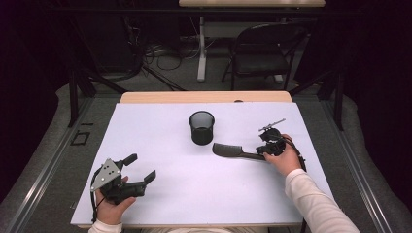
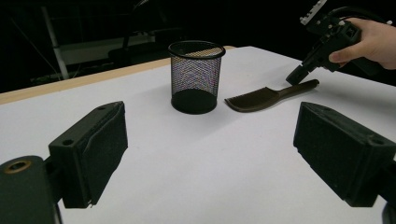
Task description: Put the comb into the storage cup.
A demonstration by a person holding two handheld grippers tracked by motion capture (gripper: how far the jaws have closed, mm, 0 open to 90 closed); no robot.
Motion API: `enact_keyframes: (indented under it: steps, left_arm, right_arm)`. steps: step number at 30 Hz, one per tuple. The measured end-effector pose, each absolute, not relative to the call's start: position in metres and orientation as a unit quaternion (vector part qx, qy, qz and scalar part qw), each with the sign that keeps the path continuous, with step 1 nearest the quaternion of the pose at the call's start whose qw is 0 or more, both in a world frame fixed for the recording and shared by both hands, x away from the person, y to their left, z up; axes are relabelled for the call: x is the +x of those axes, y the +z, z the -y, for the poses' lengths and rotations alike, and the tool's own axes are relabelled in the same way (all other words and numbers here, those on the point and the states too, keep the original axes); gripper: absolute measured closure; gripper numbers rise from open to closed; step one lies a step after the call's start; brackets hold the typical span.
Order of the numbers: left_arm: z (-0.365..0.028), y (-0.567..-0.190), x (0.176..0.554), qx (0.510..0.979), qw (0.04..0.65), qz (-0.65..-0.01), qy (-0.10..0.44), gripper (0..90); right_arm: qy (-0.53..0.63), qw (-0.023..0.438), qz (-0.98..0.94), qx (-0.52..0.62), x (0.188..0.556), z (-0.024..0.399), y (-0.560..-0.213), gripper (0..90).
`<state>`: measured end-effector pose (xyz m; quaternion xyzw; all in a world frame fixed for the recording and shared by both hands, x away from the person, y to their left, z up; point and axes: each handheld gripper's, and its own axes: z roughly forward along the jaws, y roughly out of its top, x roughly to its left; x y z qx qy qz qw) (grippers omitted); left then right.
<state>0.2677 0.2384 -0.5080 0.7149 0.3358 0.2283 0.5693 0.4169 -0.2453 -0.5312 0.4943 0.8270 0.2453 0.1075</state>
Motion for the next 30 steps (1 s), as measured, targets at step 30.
enact_keyframes:
  steps: [30]
  left_arm:
    - [-0.238,-0.509,0.268,0.716,0.569,-0.335,0.228,9.8]
  right_arm:
    - [0.241,0.099,-0.840,0.475,0.394,0.239,-0.530,89.5]
